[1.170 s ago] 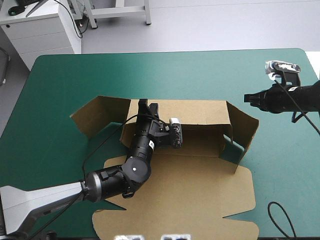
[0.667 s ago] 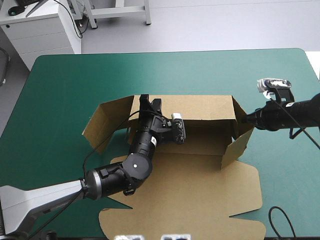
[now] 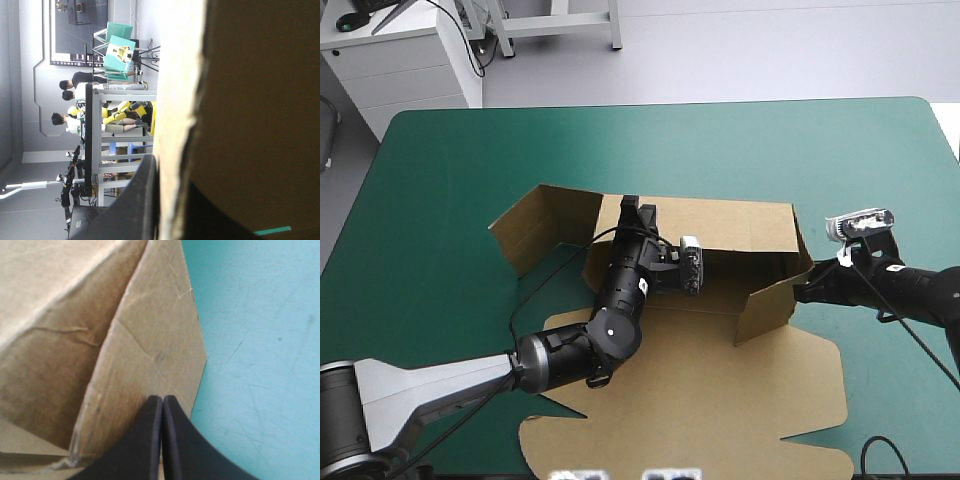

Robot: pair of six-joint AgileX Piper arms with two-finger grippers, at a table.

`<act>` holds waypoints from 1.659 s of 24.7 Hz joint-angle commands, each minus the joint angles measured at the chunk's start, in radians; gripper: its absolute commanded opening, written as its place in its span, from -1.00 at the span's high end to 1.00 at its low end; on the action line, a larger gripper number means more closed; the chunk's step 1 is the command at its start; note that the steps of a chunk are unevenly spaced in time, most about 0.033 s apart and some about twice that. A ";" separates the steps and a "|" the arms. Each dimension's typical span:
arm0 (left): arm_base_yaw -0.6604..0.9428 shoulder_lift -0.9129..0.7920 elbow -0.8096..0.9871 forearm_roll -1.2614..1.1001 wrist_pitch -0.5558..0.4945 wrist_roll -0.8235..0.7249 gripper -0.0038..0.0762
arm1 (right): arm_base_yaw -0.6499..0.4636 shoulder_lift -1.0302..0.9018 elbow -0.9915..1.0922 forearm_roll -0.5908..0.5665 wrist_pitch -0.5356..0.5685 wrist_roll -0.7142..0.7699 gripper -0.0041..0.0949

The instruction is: Fold the box

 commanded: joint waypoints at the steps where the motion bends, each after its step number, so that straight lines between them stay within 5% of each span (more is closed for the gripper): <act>1: -0.005 -0.028 -0.026 0.045 0.021 -0.029 0.92 | 0.001 -0.034 -0.014 0.053 -0.036 -0.077 0.93; 6: -0.005 -0.028 -0.026 0.045 0.021 -0.029 0.92 | 0.001 -0.034 -0.014 0.004 0.023 -0.111 0.85; 12: 0.012 -0.028 -0.026 0.041 0.021 -0.029 0.92 | 0.001 -0.034 -0.016 -0.032 0.064 -0.123 0.19; 15: 0.023 -0.028 -0.026 0.037 0.021 -0.029 0.92 | 0.001 -0.034 -0.018 -0.040 0.107 -0.211 0.07; 21: 0.023 -0.028 -0.026 0.037 0.013 -0.029 0.92 | 0.001 -0.034 -0.018 -0.003 0.071 -0.296 0.07; 30: 0.023 -0.028 -0.038 0.037 0.013 -0.029 0.92 | 0.003 0.040 -0.016 0.229 -0.001 -0.427 0.07; 32: 0.023 -0.028 -0.052 0.037 0.013 -0.029 0.92 | 0.003 0.057 -0.016 0.252 -0.070 -0.427 0.21; 36: 0.023 -0.028 -0.058 0.039 0.011 -0.032 0.92 | 0.003 0.088 -0.016 0.396 -0.095 -0.490 0.87; 41: 0.023 -0.028 -0.058 0.039 -0.037 -0.032 0.92 | 0.003 0.166 -0.016 0.468 -0.035 -0.568 0.89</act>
